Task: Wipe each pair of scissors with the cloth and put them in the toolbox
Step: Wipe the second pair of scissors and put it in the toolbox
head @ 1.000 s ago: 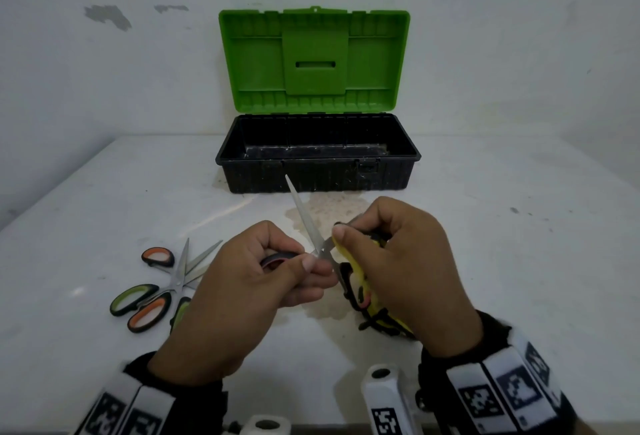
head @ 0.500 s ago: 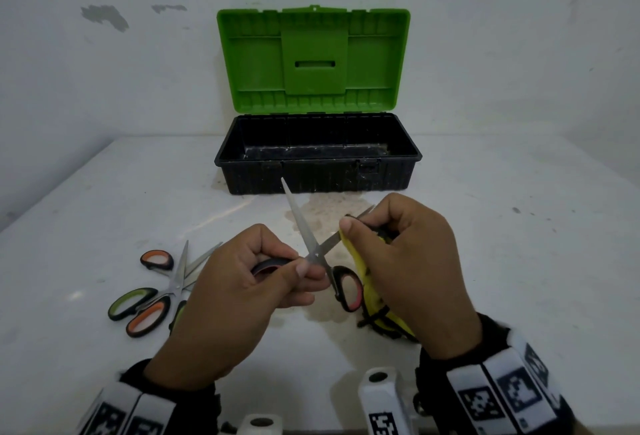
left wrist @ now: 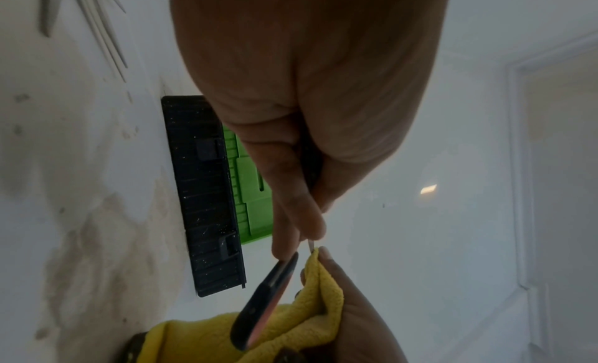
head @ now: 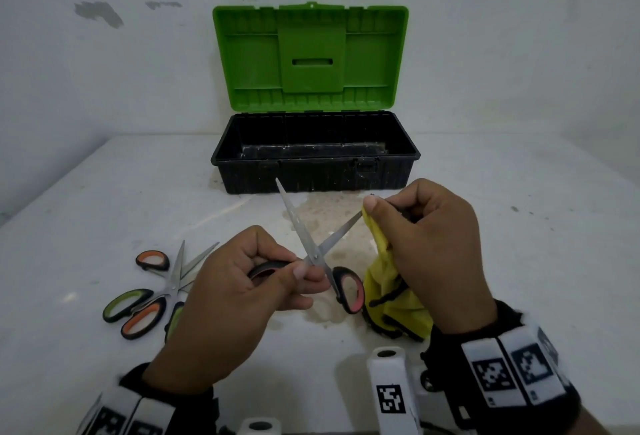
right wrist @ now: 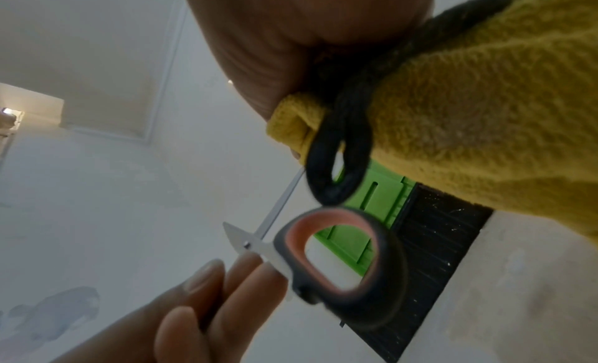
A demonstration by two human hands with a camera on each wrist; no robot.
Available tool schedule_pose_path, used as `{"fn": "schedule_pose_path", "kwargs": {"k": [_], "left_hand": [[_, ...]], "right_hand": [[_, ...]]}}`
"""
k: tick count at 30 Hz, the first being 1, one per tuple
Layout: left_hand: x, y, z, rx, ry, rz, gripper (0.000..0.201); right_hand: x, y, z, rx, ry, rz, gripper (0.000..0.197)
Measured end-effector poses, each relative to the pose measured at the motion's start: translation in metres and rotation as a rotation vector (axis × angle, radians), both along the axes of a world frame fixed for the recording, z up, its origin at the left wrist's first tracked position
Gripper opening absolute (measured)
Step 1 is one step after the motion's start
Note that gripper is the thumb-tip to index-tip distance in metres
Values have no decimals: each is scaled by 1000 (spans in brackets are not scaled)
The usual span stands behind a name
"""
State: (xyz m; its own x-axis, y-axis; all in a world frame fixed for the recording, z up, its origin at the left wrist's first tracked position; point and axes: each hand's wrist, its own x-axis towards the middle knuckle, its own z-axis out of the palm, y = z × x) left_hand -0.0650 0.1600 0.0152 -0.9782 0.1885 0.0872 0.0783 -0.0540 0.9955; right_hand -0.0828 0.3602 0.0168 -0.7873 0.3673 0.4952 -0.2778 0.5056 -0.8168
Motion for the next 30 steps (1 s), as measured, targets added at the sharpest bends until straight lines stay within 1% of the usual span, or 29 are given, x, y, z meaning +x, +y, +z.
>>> {"fn": "schedule_pose_path", "kwargs": {"k": [5,8,12,15,16,21,24,26,28,30], "left_hand": [[0,0,4,80,-63,36,5],[-2,1,6,134,-136,54,3],[-3,5,11,190,-211,29,3],[-2,6,14,187,-239,1,7],[-1,5,14,184,-244,-3,7],[0,4,14,199,-266,-8,4],[-1,3,14,177,-265,-11,5],[-1,2,15,152,-255,-13,5],[0,3,15,173,-258,-16,4],[1,4,15,190,-265,-19,8]], "right_hand": [[-2,12,3,-89,16,-39,24],[7,9,7,-108,46,11,21],[19,-8,4,-17,50,183,17],[20,-14,-1,87,41,228,14],[20,-14,-1,104,42,225,14],[16,-9,0,41,52,155,16],[20,-17,-1,109,11,239,14],[22,-18,0,115,-11,254,14],[20,-14,3,61,9,209,15],[16,-9,6,16,34,151,16]]}}
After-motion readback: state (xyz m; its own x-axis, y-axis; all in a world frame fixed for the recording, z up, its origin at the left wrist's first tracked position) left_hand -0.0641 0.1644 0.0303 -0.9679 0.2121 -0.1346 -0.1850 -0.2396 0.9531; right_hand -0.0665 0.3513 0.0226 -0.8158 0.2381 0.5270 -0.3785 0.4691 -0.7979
